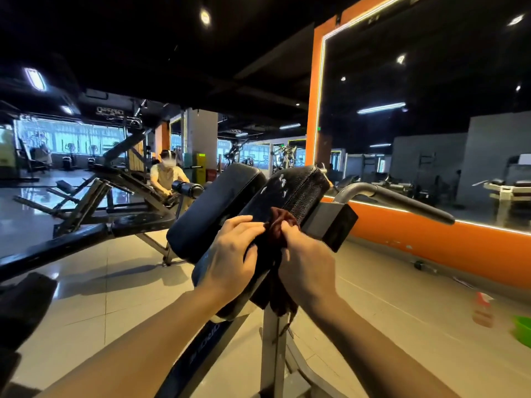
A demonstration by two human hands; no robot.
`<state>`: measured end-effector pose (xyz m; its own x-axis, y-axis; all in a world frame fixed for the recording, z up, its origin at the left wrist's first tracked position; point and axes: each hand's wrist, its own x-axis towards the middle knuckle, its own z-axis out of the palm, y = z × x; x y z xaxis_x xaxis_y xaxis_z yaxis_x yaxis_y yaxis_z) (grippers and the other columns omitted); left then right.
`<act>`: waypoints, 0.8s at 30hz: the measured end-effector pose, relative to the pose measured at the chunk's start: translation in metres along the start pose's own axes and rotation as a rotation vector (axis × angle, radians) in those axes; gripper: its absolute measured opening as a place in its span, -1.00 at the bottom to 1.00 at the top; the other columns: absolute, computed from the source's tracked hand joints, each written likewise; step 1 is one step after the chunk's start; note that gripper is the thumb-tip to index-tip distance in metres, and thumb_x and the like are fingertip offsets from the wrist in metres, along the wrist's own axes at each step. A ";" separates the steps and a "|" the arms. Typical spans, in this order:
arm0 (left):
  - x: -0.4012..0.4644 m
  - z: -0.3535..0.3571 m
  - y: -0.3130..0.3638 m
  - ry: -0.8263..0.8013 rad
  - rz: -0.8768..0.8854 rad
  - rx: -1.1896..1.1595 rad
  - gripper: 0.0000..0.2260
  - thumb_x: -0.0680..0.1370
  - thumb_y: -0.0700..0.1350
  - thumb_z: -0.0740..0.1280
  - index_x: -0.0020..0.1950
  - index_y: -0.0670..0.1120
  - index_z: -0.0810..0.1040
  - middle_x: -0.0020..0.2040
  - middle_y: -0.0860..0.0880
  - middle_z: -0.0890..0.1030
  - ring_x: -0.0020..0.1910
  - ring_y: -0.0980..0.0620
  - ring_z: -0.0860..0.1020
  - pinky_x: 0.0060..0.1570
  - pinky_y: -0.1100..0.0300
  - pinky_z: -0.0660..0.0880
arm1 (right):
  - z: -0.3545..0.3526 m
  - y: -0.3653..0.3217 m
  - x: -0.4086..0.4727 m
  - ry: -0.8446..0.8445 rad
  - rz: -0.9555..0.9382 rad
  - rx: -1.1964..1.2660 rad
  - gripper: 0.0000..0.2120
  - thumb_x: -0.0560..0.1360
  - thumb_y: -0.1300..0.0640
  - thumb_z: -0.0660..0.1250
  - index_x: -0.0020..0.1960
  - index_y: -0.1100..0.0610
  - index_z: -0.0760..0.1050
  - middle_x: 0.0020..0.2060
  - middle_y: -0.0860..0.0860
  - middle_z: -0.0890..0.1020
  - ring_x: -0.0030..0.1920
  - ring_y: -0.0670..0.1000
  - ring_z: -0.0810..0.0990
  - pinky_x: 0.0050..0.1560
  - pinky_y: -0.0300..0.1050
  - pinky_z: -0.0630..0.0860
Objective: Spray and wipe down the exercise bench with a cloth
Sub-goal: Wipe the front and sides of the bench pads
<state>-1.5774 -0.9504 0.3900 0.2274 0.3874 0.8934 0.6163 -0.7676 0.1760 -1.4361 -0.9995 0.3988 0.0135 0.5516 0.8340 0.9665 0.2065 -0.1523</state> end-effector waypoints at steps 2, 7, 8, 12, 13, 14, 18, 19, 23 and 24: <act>-0.005 -0.006 -0.004 -0.011 0.018 0.016 -0.66 0.47 -0.27 0.29 0.23 -0.14 0.59 0.14 -0.02 0.62 0.28 0.08 0.41 0.28 0.13 0.34 | -0.010 0.003 0.023 0.018 0.091 0.029 -0.72 0.54 0.15 0.28 0.24 0.06 0.46 -0.07 0.10 0.67 -0.10 0.25 0.64 -0.16 0.04 0.56; -0.023 -0.026 -0.011 -0.069 0.024 0.046 -0.63 0.46 -0.24 0.32 0.27 -0.15 0.56 0.17 -0.05 0.61 0.28 0.01 0.46 0.26 0.17 0.37 | 0.004 -0.009 0.051 0.215 0.232 0.066 -0.60 0.49 0.33 0.25 0.32 0.14 0.45 0.11 0.12 0.59 0.03 0.21 0.60 -0.07 0.04 0.54; -0.028 -0.030 -0.013 -0.079 0.023 0.054 -0.63 0.46 -0.25 0.32 0.27 -0.16 0.57 0.17 -0.06 0.61 0.27 -0.01 0.47 0.25 0.17 0.36 | 0.012 -0.016 0.041 0.184 0.252 0.072 -0.58 0.47 0.34 0.25 0.31 0.15 0.45 0.11 0.13 0.58 0.04 0.21 0.59 -0.05 0.04 0.54; -0.046 -0.042 -0.020 -0.106 -0.034 0.049 -0.63 0.42 -0.33 0.42 0.23 -0.20 0.58 0.16 -0.10 0.60 0.21 -0.09 0.51 0.20 0.07 0.45 | 0.026 -0.064 -0.042 0.010 0.106 0.122 -0.59 0.43 0.19 0.43 0.27 0.13 0.49 0.08 0.09 0.60 -0.04 0.10 0.62 -0.10 -0.09 0.57; -0.051 -0.045 -0.021 -0.110 -0.066 0.037 -0.63 0.42 -0.34 0.43 0.22 -0.19 0.58 0.16 -0.10 0.59 0.20 -0.07 0.51 0.19 0.10 0.45 | 0.019 -0.071 -0.056 -0.037 0.057 0.174 -0.59 0.43 0.13 0.44 0.26 0.11 0.51 0.07 0.06 0.62 -0.05 0.08 0.63 -0.10 -0.13 0.57; -0.056 -0.047 -0.022 -0.115 -0.088 0.023 -0.64 0.42 -0.33 0.44 0.20 -0.17 0.59 0.17 -0.09 0.58 0.18 -0.04 0.51 0.18 0.14 0.46 | 0.009 -0.071 -0.057 -0.080 0.047 0.225 -0.62 0.44 0.11 0.43 0.24 0.09 0.54 0.04 0.04 0.65 -0.06 0.08 0.64 -0.11 -0.15 0.54; -0.069 -0.055 -0.021 -0.175 -0.058 0.006 -0.62 0.42 -0.26 0.48 0.22 -0.10 0.56 0.17 -0.01 0.55 0.14 0.04 0.51 0.15 0.25 0.42 | -0.005 -0.032 0.001 0.147 0.251 0.171 -0.57 0.42 0.31 0.32 0.28 0.10 0.52 0.08 0.10 0.64 0.08 0.18 0.59 0.04 0.03 0.52; -0.070 -0.056 -0.019 -0.190 -0.057 0.004 -0.61 0.43 -0.26 0.47 0.24 -0.10 0.55 0.18 -0.01 0.55 0.15 0.04 0.51 0.16 0.25 0.41 | -0.006 -0.021 0.017 0.168 0.307 0.162 -0.51 0.45 0.35 0.29 0.35 0.10 0.47 0.17 0.10 0.60 0.15 0.17 0.56 0.14 0.03 0.47; -0.074 -0.061 -0.021 -0.213 -0.106 -0.020 -0.59 0.51 -0.24 0.39 0.35 -0.08 0.49 0.26 -0.01 0.53 0.23 0.04 0.48 0.26 0.18 0.42 | 0.018 -0.047 -0.001 0.162 0.338 0.224 -0.55 0.47 0.36 0.31 0.35 0.15 0.48 0.20 0.12 0.59 0.19 0.15 0.56 0.25 -0.09 0.42; -0.076 -0.061 -0.022 -0.216 -0.123 -0.026 -0.59 0.51 -0.24 0.38 0.36 -0.07 0.48 0.26 -0.01 0.53 0.24 0.05 0.48 0.27 0.17 0.42 | 0.026 -0.062 -0.024 0.161 0.296 0.231 -0.57 0.45 0.37 0.35 0.30 0.17 0.52 0.16 0.13 0.62 0.15 0.15 0.60 0.22 -0.11 0.44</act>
<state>-1.6539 -0.9943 0.3439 0.3090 0.5768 0.7562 0.6304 -0.7196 0.2912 -1.5030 -1.0045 0.3747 0.3405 0.4846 0.8058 0.8322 0.2436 -0.4981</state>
